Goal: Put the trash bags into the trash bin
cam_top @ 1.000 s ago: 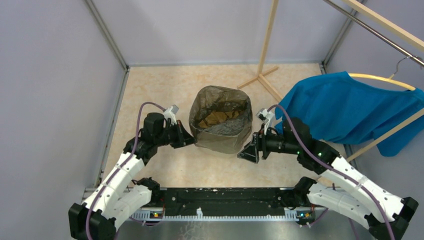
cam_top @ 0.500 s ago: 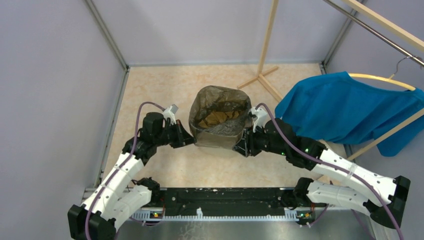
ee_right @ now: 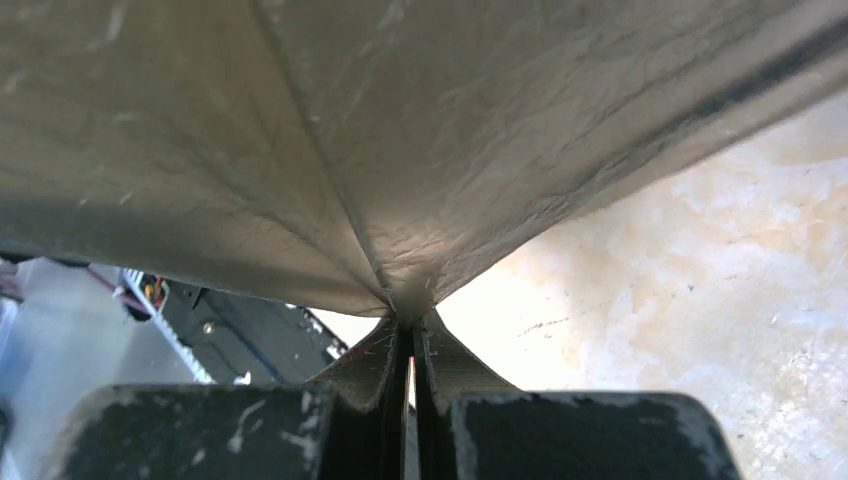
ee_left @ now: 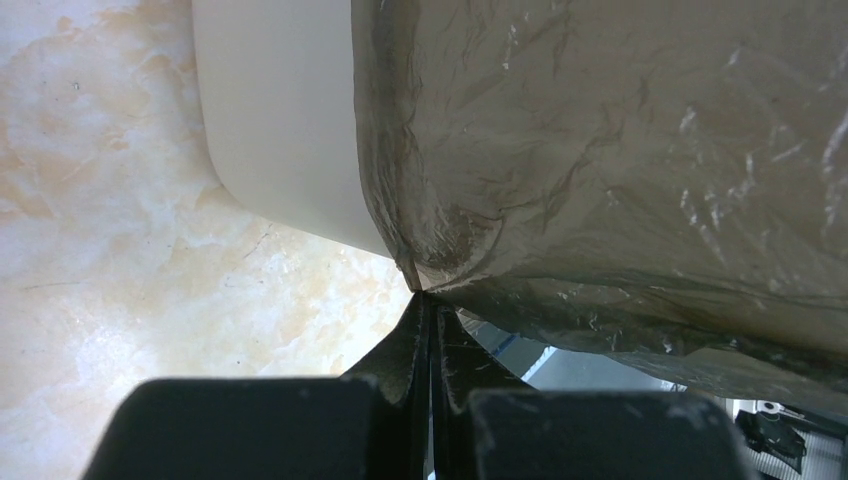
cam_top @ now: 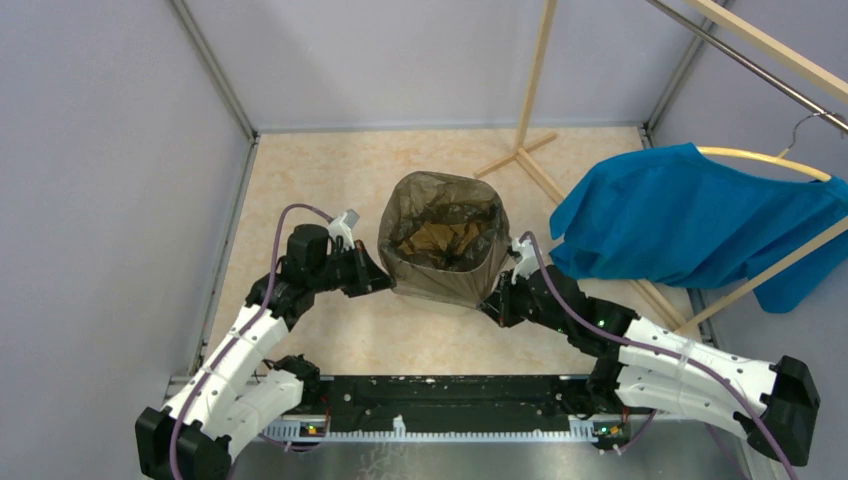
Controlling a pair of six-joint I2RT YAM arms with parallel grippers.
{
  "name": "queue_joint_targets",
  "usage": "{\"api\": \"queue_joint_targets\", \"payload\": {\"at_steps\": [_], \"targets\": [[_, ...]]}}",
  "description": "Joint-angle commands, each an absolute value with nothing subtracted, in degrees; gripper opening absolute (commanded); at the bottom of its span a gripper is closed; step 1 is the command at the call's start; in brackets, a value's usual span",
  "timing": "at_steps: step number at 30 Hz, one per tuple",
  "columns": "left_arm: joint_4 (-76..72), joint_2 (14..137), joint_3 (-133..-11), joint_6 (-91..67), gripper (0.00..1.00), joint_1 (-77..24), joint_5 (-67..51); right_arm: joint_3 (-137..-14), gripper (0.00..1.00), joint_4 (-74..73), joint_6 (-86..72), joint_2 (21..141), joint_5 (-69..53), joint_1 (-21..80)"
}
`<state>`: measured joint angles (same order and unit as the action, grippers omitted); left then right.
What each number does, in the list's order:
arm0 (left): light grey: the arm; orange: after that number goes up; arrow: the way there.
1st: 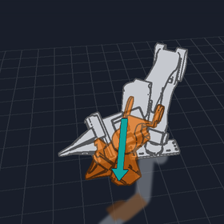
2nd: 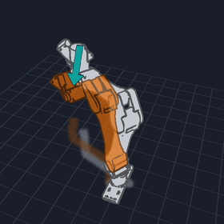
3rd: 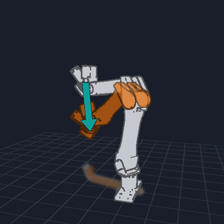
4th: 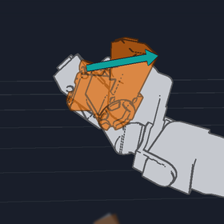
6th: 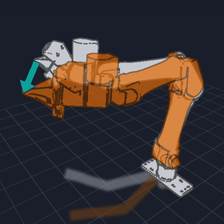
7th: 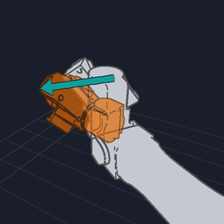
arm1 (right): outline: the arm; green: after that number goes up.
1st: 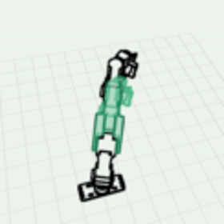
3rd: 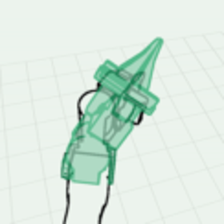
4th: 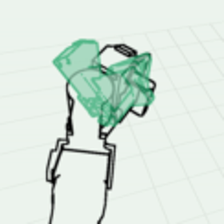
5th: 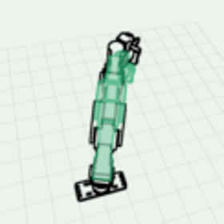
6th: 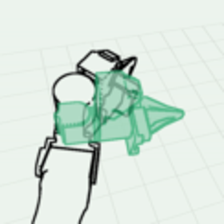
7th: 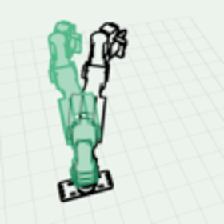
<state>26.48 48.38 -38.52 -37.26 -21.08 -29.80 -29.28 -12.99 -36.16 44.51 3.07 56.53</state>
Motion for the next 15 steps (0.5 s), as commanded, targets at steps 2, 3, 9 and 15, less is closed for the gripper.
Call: {"api": "queue_joint_targets", "payload": {"at_steps": [2,3,9,15], "targets": [[23.4,48.9,-39.2,-36.9,0.0,-20.9,-29.7,-30.7,0.1,-10.1,-35.8,47.4,11.2,57.1],[23.5,49.1,-39.2,-36.8,0.0,-20.9,-29.7,-32.3,0.17,-12.7,-35.0,47.6,11.7,57.1],[23.1,48.7,-38.1,-36.8,0.0,-20.9,-29.2,-45.9,0.56,-32.4,-28.9,43.3,16.7,57.0],[22.1,49.0,-37.9,-36.9,0.0,-20.8,-29.9,-61.5,0.74,-39.3,-13.9,45.6,6.3,57.0]]}}
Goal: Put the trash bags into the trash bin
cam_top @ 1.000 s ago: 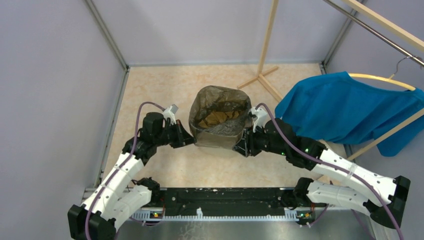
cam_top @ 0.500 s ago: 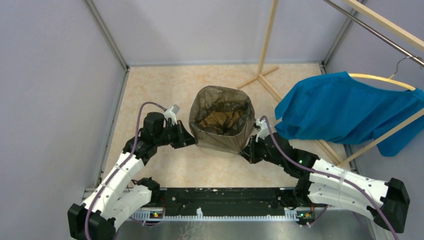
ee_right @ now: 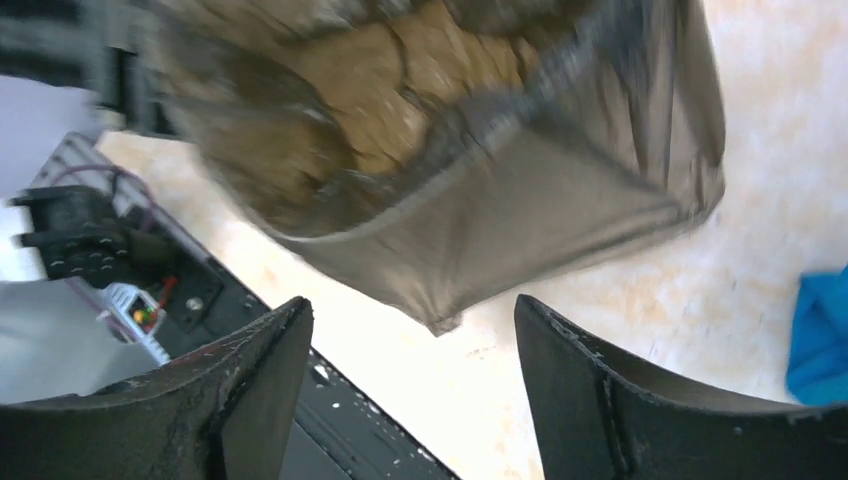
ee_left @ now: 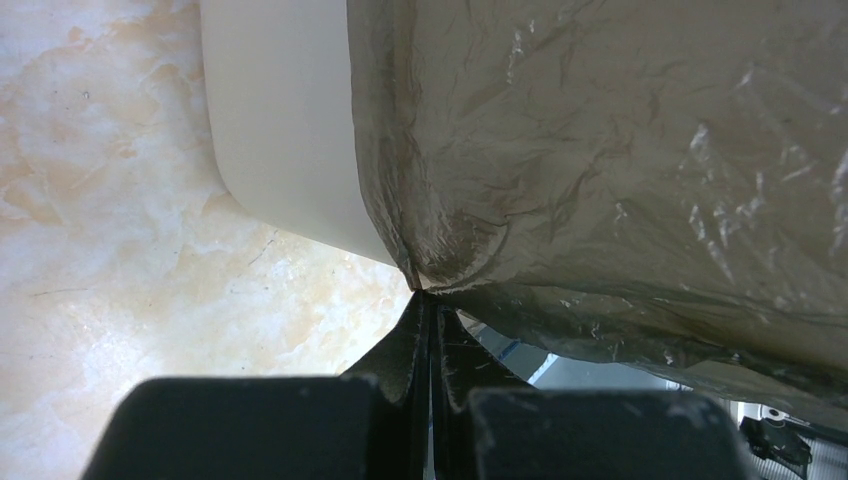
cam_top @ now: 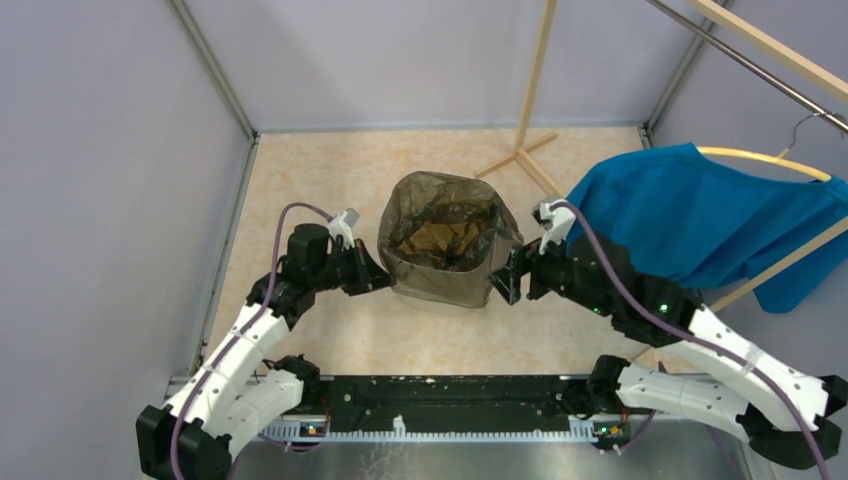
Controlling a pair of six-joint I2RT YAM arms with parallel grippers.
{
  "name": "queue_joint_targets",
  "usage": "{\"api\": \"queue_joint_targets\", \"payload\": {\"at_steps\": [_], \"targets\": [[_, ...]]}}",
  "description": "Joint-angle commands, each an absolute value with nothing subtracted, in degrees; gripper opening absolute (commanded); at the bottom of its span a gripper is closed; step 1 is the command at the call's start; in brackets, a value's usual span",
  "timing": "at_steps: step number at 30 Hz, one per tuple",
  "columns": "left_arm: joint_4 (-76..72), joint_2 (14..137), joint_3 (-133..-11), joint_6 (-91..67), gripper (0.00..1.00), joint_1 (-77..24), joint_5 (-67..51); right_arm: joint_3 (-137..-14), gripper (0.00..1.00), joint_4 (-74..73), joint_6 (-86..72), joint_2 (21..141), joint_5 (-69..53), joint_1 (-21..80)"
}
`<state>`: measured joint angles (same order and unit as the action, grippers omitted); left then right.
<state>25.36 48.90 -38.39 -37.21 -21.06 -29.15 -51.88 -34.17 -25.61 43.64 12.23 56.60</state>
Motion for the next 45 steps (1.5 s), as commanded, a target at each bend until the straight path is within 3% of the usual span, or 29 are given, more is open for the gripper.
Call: {"api": "queue_joint_targets", "payload": {"at_steps": [1,8,12,20,26,34,45], "targets": [[22.0,49.2,-37.8,-36.8,0.0,-20.9,-30.0,-64.3,0.77,-39.6,-10.7,47.5,4.1,57.0],[21.8,47.3,-36.6,-37.1,0.0,-20.8,-29.2,-87.6,0.77,-43.0,-7.4,70.0,7.6,57.0],[21.4,47.0,-36.7,-36.7,0.0,-20.9,-29.3,-94.5,0.66,-45.3,-9.7,82.2,9.4,57.1],[20.0,48.4,-35.9,-35.1,0.0,-20.9,-29.7,-91.6,0.3,-44.5,-7.3,93.1,10.2,57.1],[20.0,47.9,-35.3,-34.5,0.0,-20.9,-29.0,-89.0,0.23,-42.0,-7.1,97.2,9.7,56.9],[20.5,47.9,-35.7,-33.7,0.0,-20.9,-28.0,-81.3,0.0,-34.8,-10.2,97.8,2.3,54.6],[19.9,49.0,-36.3,-34.1,0.0,-20.9,-28.5,-80.1,0.0,-32.5,-11.0,102.1,-2.7,51.4]]}}
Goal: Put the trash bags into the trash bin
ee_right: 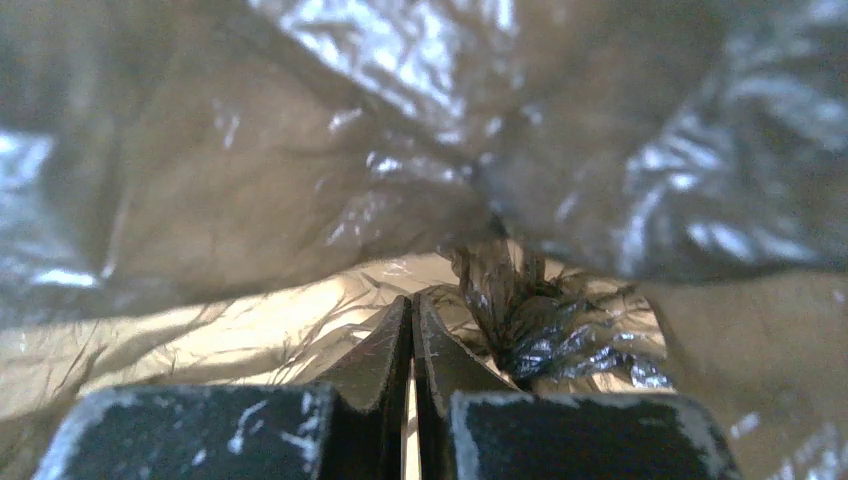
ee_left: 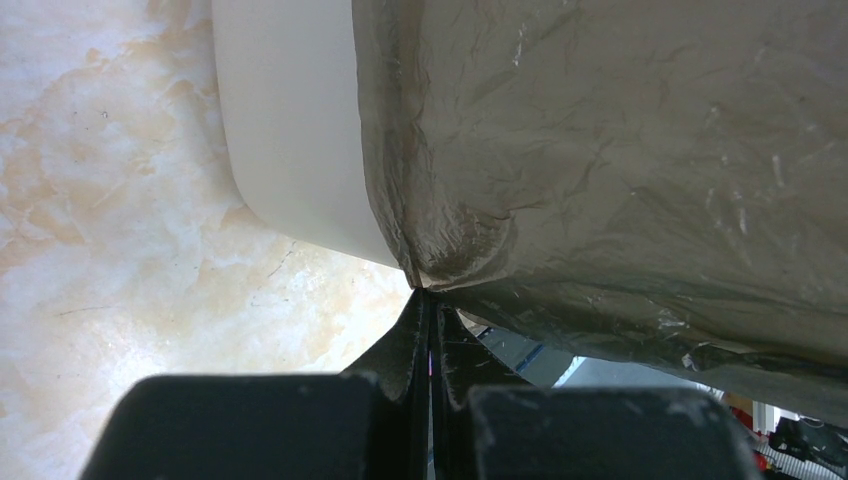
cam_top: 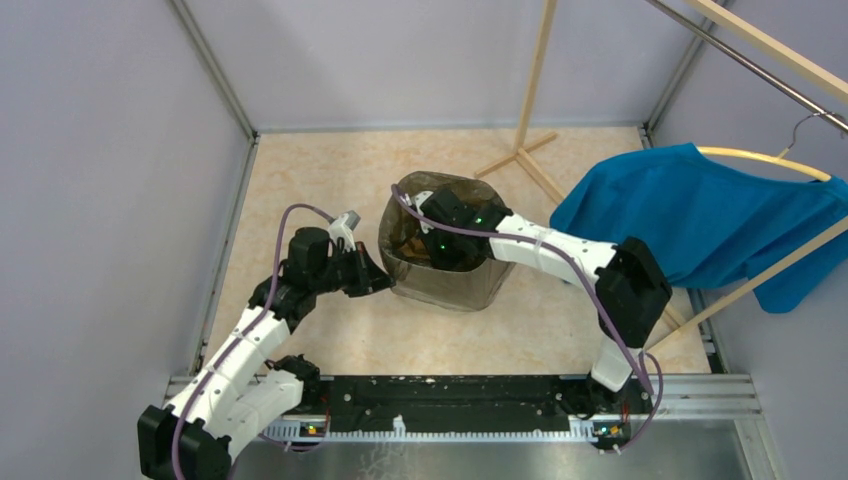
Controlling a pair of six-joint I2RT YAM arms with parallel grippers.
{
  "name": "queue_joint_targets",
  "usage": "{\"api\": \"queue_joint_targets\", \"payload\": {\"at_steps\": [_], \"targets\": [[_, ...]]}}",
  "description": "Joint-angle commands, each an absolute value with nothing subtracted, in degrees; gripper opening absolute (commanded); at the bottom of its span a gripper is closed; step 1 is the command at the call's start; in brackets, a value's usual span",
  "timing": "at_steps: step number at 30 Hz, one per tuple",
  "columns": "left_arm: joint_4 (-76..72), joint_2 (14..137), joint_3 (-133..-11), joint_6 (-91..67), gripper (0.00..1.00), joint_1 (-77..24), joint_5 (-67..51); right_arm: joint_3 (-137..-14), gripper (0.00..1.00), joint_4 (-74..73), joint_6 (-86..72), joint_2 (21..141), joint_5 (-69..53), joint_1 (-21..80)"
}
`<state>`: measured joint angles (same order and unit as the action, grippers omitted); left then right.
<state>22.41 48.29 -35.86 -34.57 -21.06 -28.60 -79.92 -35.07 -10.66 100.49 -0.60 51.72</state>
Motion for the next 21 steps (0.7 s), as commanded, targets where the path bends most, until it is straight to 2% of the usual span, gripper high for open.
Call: {"api": "queue_joint_targets", "payload": {"at_steps": [1,8,12,18,21], "targets": [[19.8,49.1,-36.4,-34.2,0.0,-20.9,-28.6,-80.2,0.0,-32.5,-10.9,102.7,-2.7,51.4],[19.2,49.7,-36.6,-34.4,0.0,-20.9,-29.5,-80.0,0.0,-31.2,-11.1,106.8,-2.9,51.4],[19.2,49.9,-36.5,-34.5,0.0,-20.9,-29.4,-78.5,0.03,-28.1,-11.5,108.2,-2.6,51.4],[18.9,49.9,-36.3,-34.6,0.0,-20.9,-28.4,-76.4,0.22,-23.5,-10.9,110.4,-3.6,51.3],[18.7,50.1,-35.9,-34.7,0.0,-20.9,-28.0,-76.4,0.27,-22.6,-10.7,112.2,-4.7,51.3]]}}
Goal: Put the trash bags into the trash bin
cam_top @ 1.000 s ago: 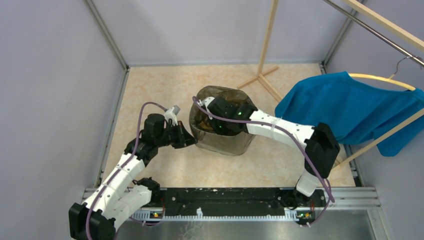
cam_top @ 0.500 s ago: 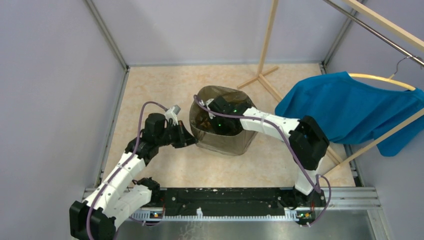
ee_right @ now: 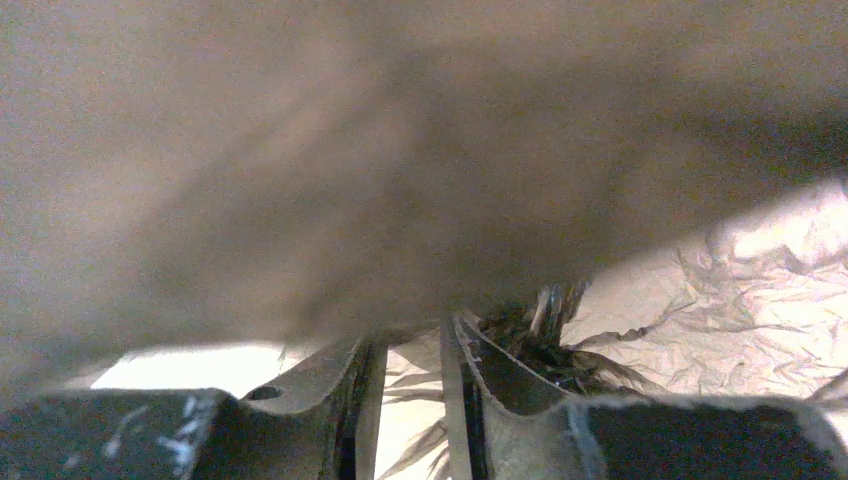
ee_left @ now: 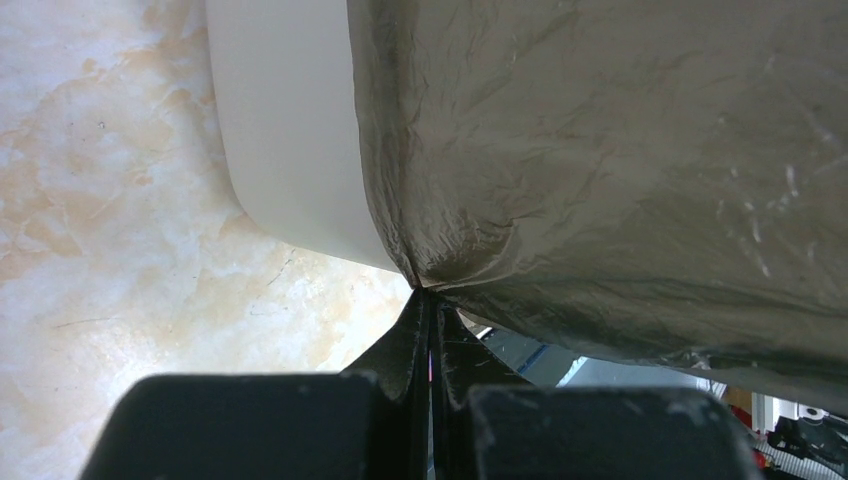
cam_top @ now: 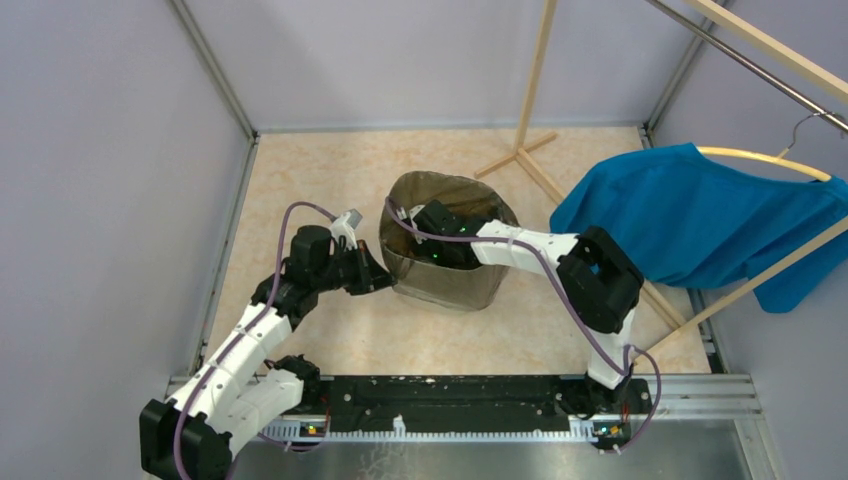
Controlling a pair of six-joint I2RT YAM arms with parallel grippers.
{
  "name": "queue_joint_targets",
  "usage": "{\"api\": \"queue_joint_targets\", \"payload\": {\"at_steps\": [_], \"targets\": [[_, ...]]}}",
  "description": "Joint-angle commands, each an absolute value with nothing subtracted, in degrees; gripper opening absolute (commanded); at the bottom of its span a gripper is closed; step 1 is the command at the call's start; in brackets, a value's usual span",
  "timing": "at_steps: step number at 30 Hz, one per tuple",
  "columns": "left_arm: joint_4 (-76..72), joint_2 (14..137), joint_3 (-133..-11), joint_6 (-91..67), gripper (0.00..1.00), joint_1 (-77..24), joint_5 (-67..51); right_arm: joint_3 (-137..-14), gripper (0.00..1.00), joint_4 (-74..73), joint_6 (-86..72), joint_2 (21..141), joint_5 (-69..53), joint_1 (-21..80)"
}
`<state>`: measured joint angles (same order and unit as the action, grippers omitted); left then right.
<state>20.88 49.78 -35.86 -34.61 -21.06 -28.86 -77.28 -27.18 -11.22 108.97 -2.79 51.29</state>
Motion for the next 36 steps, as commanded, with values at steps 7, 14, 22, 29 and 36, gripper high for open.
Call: {"api": "queue_joint_targets", "payload": {"at_steps": [7,14,22,29,36], "targets": [[18.9,50.0,-35.4,-34.5,0.0,-20.9,-27.3,-78.5,0.38,-24.3,-10.5,113.0,-4.5,51.2],[18.8,50.2,-35.3,-34.7,0.0,-20.9,-27.3,-82.7,0.55,-31.4,-11.4,106.8,-1.8,51.3],[19.0,50.4,-35.3,-34.8,0.0,-20.9,-27.1,-87.2,0.67,-37.8,-14.0,102.2,-1.0,51.3],[19.5,50.3,-35.8,-35.0,0.0,-20.9,-27.1,-88.9,0.71,-40.0,-14.5,100.1,-1.7,51.5],[20.3,50.1,-36.0,-35.3,0.06,-20.9,-26.5,-92.6,0.76,-42.0,-13.2,93.9,-4.3,51.4]]}}
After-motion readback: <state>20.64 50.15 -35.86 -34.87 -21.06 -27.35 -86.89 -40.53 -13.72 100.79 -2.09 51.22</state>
